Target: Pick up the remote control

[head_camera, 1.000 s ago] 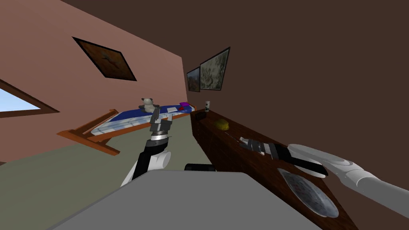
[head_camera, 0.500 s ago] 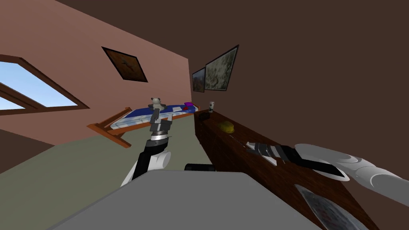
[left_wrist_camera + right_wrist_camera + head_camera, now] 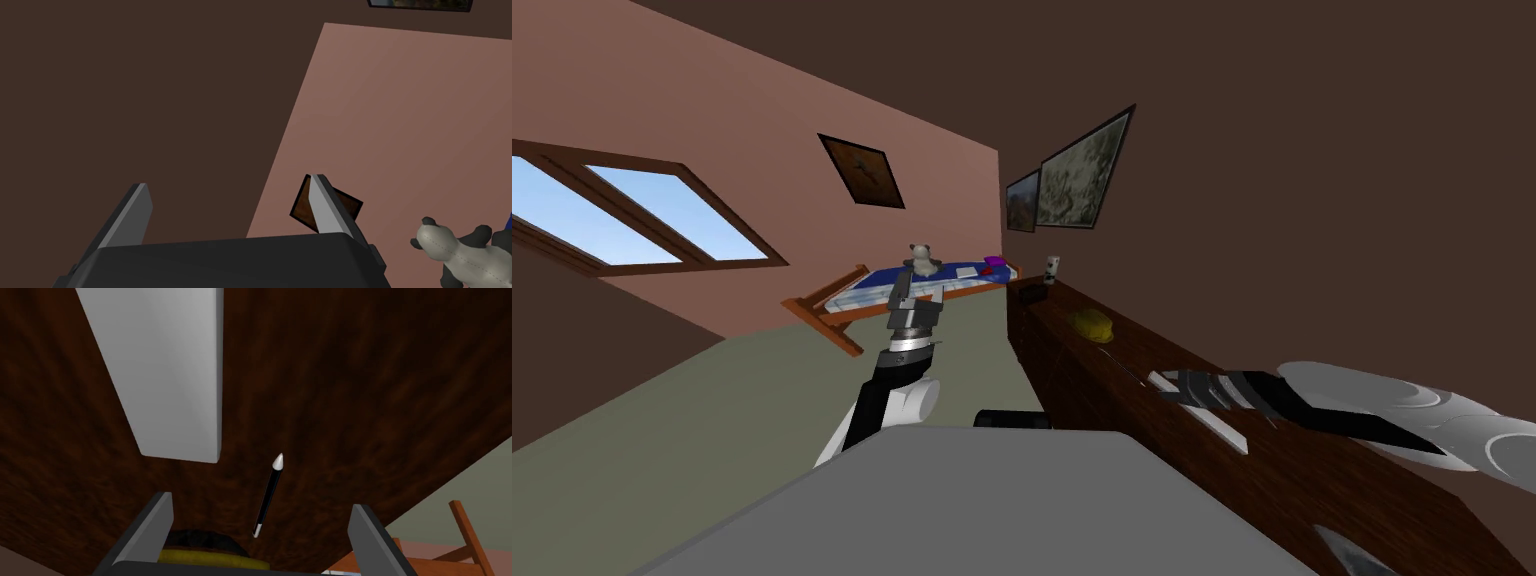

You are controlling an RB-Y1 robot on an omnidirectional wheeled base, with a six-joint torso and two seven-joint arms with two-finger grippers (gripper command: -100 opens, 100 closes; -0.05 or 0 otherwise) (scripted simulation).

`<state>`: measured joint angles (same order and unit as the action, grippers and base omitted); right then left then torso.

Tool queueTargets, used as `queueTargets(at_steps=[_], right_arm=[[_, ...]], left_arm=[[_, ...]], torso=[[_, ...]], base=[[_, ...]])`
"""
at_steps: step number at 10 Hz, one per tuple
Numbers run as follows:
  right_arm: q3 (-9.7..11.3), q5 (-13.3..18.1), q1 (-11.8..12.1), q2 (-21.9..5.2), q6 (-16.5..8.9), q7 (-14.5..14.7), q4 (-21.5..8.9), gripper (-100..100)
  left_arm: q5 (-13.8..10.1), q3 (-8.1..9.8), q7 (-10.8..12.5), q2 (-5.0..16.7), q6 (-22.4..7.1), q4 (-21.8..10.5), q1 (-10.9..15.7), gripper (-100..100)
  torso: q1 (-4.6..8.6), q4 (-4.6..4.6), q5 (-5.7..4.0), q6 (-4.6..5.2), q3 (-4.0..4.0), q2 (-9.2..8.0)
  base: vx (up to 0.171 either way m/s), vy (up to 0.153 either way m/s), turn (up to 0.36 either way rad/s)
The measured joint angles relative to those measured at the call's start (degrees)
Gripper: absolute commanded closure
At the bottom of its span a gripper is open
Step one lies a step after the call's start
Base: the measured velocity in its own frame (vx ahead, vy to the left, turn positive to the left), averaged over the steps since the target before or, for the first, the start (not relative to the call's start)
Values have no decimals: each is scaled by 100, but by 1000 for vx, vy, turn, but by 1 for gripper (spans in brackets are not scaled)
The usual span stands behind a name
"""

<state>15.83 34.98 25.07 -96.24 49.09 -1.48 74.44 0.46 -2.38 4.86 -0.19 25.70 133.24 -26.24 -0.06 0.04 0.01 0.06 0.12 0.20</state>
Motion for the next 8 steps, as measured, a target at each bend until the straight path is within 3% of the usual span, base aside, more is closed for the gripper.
queueTargets(at_steps=[3,4,6,8], right_arm=[[165,93,250,-202,-120,66,-87,-100],[232,76,452,-422,-154,101,-137,-100],[603,508,122,-302,-5,39,-530,-100],[1013,875,40,-306,76,-20,-815,-100]], left_arm=[[0,0,0,0,0,0,0,0],[0,0,0,0,0,0,0,0],[0,0,0,0,0,0,0,0],[0,0,0,0,0,0,-1,0]], torso=[[-3,-3,0,3,-8,-13],[-6,-2,2,-1,-4,-6],[0,-2,-1,4,-5,-8],[0,-2,-2,5,-3,-6]], base=[[27,8,123],[37,2,90],[41,6,145],[39,1,94]])
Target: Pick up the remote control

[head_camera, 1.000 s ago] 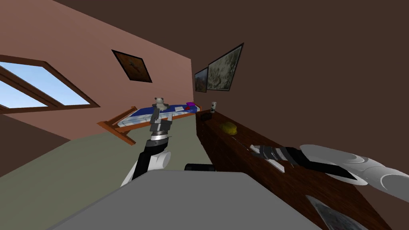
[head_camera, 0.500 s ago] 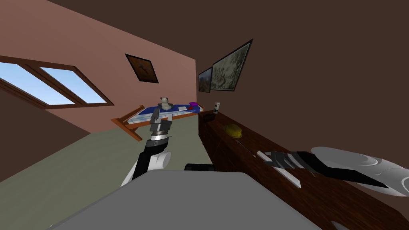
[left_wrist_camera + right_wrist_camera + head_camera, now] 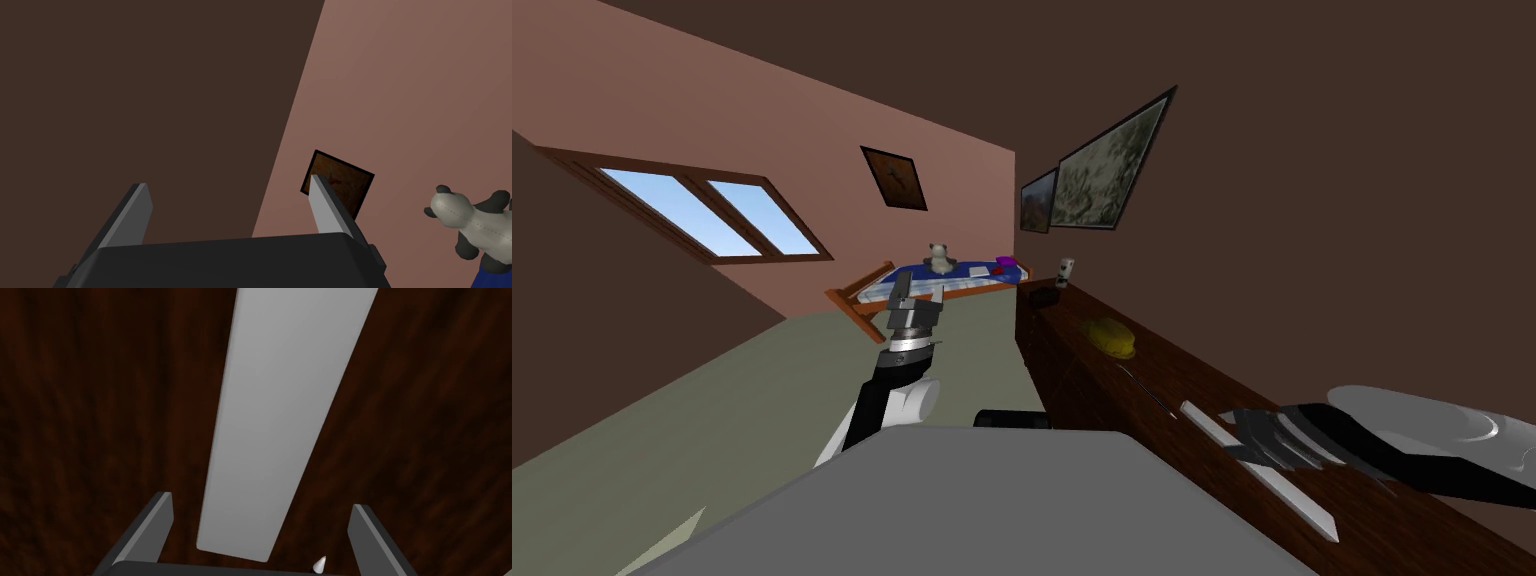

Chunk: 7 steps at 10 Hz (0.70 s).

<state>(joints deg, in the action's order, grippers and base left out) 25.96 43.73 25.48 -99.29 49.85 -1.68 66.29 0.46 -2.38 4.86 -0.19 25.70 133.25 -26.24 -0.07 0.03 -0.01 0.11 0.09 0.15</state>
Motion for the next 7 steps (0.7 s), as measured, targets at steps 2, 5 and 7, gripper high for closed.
queueTargets(at_steps=[2,5,7], right_arm=[[141,-54,219,-136,-78,54,6,-100],[377,163,162,-92,38,31,-198,0],[393,229,110,55,61,73,-340,-100]], left_arm=[[0,0,0,0,0,0,0,0],[0,0,0,0,0,0,0,0],[0,0,0,0,0,0,0,0]], torso=[[-3,-2,2,0,-5,-8],[-1,-3,1,2,-7,-12],[1,-4,-1,1,-9,-14]], base=[[26,3,90],[13,-2,17],[16,-6,73]])
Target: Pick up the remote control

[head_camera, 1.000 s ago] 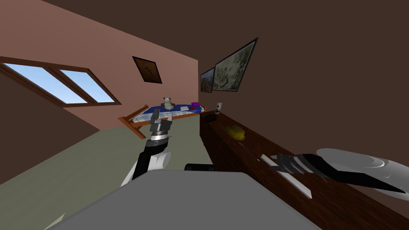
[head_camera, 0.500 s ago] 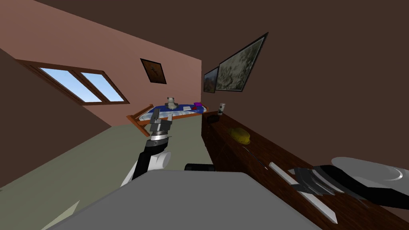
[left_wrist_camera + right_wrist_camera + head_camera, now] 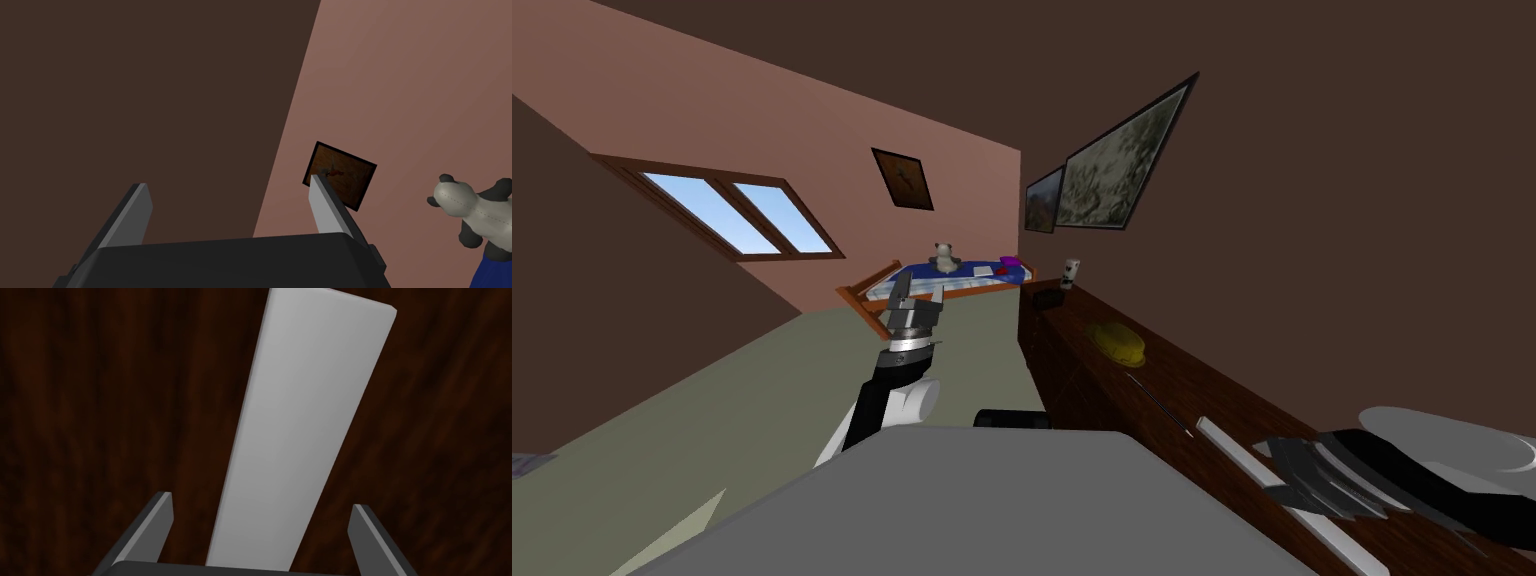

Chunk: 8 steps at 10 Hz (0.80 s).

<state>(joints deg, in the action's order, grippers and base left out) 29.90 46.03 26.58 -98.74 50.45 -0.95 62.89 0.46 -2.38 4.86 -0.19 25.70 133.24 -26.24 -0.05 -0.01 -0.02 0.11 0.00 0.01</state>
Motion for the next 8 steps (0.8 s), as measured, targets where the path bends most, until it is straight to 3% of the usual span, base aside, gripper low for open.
queueTargets(at_steps=[3,4,8], right_arm=[[50,31,66,199,-155,60,-36,-100],[53,35,65,211,-167,65,-42,100],[55,32,68,212,-160,57,-40,100]], left_arm=[[0,0,0,0,0,0,0,0],[0,0,0,0,0,0,0,0],[0,0,0,0,0,0,0,0]], torso=[[0,0,0,0,1,1],[-1,0,2,2,0,-1],[7,-1,-1,-4,-1,-2]], base=[[12,-5,28],[0,0,0],[0,0,0]])
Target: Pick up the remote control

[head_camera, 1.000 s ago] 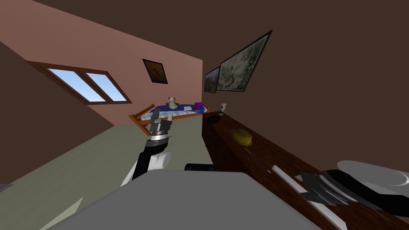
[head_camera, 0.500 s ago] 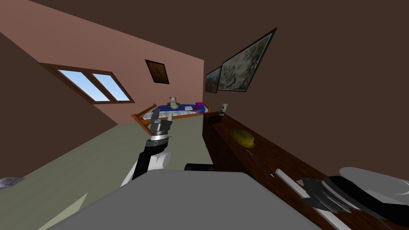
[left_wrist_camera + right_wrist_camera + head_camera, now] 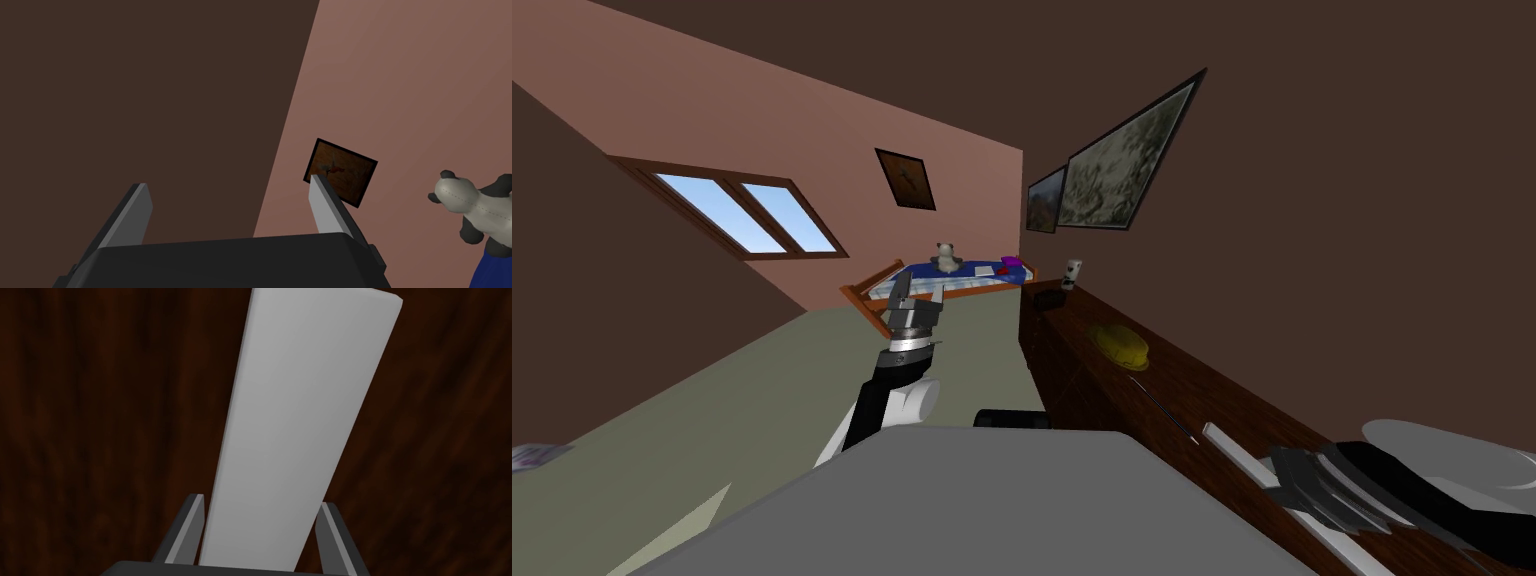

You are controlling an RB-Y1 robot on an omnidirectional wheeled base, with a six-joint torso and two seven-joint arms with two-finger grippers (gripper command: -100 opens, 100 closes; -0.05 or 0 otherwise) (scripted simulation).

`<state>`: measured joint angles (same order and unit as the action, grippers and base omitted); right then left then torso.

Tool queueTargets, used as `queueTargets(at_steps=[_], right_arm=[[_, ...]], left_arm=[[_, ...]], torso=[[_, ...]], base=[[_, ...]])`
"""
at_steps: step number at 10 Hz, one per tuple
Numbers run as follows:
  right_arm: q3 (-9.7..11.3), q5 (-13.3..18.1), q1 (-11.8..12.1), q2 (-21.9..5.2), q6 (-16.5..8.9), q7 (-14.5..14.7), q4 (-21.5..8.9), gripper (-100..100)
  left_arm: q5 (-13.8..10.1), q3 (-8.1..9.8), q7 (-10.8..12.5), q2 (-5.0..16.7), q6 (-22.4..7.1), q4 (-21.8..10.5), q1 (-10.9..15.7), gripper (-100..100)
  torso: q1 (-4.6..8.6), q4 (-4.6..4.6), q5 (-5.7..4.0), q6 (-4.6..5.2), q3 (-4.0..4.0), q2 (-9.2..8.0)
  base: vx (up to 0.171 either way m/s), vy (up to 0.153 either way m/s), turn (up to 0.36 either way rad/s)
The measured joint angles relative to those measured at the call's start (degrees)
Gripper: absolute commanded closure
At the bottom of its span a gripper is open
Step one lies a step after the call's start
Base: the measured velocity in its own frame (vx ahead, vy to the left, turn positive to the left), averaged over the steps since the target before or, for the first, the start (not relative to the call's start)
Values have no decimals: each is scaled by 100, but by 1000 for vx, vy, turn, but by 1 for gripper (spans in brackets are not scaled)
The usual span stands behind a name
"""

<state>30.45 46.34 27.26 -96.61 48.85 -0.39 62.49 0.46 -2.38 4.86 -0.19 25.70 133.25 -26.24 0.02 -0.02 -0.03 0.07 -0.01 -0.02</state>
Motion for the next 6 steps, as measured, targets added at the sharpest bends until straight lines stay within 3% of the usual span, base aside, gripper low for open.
queueTargets(at_steps=[1,2,4,5,6], right_arm=[[0,1,0,0,0,2,1,0],[0,1,0,0,0,2,1,100],[-29,-26,-30,-184,48,-68,113,100],[-70,-145,68,-354,50,-81,235,100],[-74,-161,81,-374,48,-80,253,0]], left_arm=[[0,0,0,0,0,0,0,0],[0,0,0,0,0,0,0,0],[0,0,0,0,0,0,0,0],[0,0,0,0,0,0,0,0],[0,0,0,0,0,0,0,0]], torso=[[0,0,1,1,0,0],[-1,0,1,1,0,0],[-8,-3,8,5,-5,-8],[-13,-2,10,5,-6,-10],[-10,-2,6,4,-4,-6]], base=[[0,0,0],[-12,3,-59],[-22,7,-74],[-8,3,-9],[0,0,0]])
